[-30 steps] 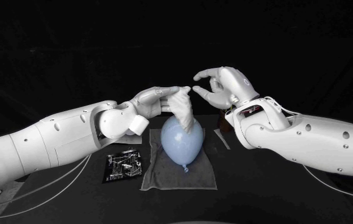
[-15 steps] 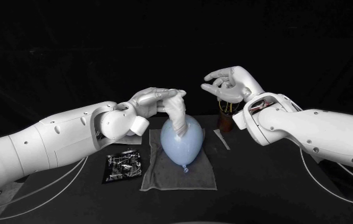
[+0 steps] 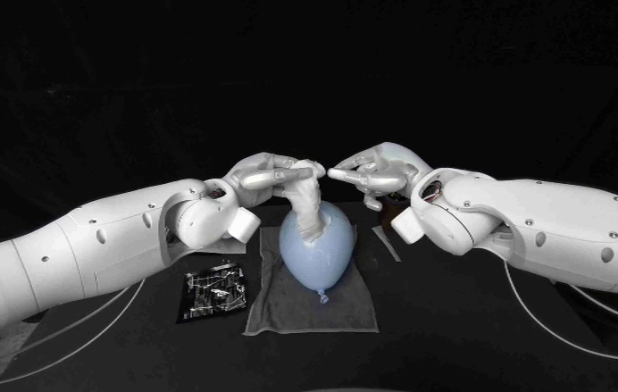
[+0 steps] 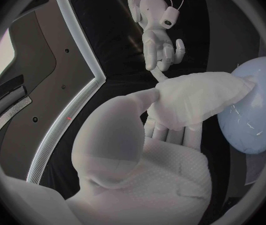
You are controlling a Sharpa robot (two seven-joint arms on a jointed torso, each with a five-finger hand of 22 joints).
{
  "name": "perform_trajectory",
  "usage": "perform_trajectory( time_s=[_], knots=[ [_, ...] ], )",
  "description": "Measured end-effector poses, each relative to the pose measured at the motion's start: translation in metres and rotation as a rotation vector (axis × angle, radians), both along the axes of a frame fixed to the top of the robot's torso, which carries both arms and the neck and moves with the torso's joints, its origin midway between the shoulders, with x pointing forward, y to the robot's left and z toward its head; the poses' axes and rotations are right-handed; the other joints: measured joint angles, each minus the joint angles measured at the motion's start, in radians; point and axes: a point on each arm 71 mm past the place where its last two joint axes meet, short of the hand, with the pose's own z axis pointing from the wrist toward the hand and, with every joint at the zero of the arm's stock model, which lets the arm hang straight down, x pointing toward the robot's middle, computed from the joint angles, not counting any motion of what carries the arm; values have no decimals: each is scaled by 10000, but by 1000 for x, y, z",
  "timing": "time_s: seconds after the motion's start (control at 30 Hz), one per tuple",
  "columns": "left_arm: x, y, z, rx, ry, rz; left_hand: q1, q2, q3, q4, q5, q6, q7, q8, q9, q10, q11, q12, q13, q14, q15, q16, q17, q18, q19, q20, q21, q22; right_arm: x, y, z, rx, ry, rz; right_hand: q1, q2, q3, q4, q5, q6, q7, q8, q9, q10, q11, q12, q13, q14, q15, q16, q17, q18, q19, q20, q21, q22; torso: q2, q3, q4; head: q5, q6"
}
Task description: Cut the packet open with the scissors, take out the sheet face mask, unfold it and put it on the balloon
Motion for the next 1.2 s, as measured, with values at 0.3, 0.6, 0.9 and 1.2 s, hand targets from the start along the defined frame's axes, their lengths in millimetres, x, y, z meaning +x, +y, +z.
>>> perform_trajectory(
  time_s=[0.3, 0.6, 0.9, 1.2],
  knots=[
    [-2, -1, 1, 578, -670, -214, 123, 45, 38, -398, -110, -125, -52, -376, 259, 68, -68, 129, 0, 15, -13, 167, 203, -4, 36, -37, 162, 107, 3, 14, -6, 838, 1151, 97, 415, 407, -739, 128, 0, 0, -1, 0, -98, 737, 73, 2577, 1952, 1, 1, 842, 26, -236, 285, 35, 1808, 714, 7, -11, 20, -47, -6],
    [-3, -3, 2, 753, -952, -319, 156, 27, -57, -550, -156, -193, -87, -652, 122, 66, -68, 244, -4, -28, -55, 309, 326, -6, -4, -76, 317, 211, 6, 19, -9, 1037, 1511, 129, 779, 450, -919, 2, 1, -56, 52, 0, -148, 825, 57, 2959, 2251, 34, 36, 940, -3, -297, 321, 71, 2102, 715, -1, -16, 18, -38, -46],
    [-3, -3, 3, 793, -1091, -329, 212, 60, -110, -608, -173, -320, -142, -881, 46, 65, -67, 293, -6, -63, -87, 360, 416, -9, -40, -112, 444, 294, 2, 26, -12, 935, 1836, 546, 952, 597, -1058, -27, -58, 7, -1, 164, -151, 825, 57, 3104, 2294, 32, 37, 998, -1, -304, 320, 71, 2338, 711, 0, -11, 12, -22, -76],
    [-4, -3, 3, 786, -1152, -332, 224, 68, -186, -735, -227, -404, -154, -1036, -8, 28, -101, 440, -3, -64, -86, 444, 486, -13, -95, -167, 550, 376, -2, 29, -12, 1093, 1876, 513, 2140, 1152, -411, -690, -101, 873, -331, 655, -70, 1097, 40, 4181, 2356, -38, -79, 1250, 6, -553, 730, -125, 3712, 705, 0, -6, 12, -20, -74]
  ],
)
